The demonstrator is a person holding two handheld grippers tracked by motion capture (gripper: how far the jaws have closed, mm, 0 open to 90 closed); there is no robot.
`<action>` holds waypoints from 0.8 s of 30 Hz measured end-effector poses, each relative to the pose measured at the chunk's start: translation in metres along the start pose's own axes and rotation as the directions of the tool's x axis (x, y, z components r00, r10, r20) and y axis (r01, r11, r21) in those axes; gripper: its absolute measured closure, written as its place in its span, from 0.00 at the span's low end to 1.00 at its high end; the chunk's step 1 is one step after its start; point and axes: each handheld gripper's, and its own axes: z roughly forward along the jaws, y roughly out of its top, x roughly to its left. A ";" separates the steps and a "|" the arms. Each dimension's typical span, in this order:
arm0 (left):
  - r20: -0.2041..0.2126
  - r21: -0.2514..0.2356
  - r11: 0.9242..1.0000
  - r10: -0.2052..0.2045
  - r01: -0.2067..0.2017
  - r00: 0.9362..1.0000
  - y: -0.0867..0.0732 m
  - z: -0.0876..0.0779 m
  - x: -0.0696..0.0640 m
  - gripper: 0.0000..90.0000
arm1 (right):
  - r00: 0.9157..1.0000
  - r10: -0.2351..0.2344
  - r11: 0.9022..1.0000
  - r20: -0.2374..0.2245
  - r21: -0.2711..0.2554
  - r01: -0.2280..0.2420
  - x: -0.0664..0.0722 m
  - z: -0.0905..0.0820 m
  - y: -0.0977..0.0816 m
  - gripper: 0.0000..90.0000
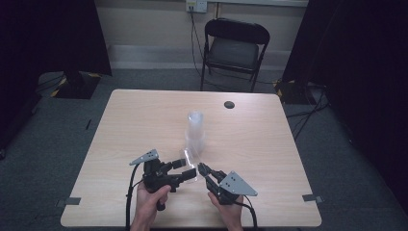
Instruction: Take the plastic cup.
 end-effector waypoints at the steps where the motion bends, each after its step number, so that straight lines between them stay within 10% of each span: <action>1: -0.009 0.000 1.000 0.003 -0.003 1.000 0.001 -0.002 0.001 0.18 | 1.000 0.006 1.000 0.004 0.000 -0.006 -0.001 0.000 0.000 0.96; 17: -0.101 -0.010 0.992 0.124 -0.126 0.987 -0.004 -0.007 0.003 0.23 | 0.995 0.093 0.991 0.020 0.092 -0.095 -0.014 -0.008 0.003 0.96; 24: -0.155 -0.009 0.980 0.196 -0.199 0.968 -0.006 -0.008 0.004 0.26 | 0.990 0.140 0.979 0.021 0.144 -0.142 -0.022 -0.013 0.002 0.96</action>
